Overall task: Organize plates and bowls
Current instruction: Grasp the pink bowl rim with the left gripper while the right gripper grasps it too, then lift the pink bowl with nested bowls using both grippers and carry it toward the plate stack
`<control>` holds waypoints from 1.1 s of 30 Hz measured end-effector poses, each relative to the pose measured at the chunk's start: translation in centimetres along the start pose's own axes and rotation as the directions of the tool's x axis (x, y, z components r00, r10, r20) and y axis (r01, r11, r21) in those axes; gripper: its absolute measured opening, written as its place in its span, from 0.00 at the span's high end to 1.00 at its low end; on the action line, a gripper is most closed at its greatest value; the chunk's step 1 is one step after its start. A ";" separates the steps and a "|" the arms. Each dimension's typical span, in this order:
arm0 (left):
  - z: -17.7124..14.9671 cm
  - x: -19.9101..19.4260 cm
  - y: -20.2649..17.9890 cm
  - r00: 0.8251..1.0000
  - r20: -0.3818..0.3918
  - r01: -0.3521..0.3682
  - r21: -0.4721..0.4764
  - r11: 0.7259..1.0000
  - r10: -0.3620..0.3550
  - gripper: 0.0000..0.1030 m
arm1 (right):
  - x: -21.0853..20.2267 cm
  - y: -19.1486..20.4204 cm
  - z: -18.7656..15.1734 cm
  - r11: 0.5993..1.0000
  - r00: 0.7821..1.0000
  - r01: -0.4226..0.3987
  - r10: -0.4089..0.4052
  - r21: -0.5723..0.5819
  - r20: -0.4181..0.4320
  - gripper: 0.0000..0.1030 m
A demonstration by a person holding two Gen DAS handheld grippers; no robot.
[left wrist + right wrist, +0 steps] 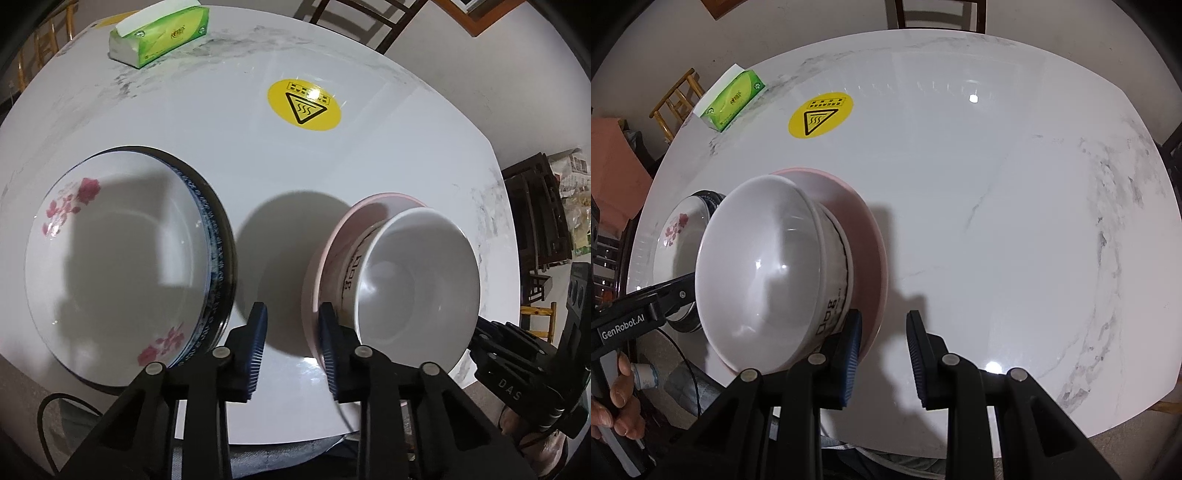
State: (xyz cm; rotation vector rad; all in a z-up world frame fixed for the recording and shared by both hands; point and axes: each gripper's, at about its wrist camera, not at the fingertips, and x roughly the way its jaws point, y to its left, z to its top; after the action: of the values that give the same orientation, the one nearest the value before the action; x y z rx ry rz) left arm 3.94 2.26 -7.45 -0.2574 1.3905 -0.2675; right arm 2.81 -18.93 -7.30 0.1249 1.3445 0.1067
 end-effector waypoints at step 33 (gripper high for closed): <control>1.1 2.1 -2.6 1.000 -0.009 0.006 0.052 0.999 -0.005 0.80 | 0.9 -1.9 2.3 0.995 0.996 0.092 -0.091 0.046 -0.018 0.75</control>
State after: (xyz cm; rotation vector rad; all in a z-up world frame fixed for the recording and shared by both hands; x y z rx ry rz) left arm 5.25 -0.85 -8.40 -0.2167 1.3896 -0.3095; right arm 5.28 -20.72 -7.98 0.1021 1.3670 -0.0007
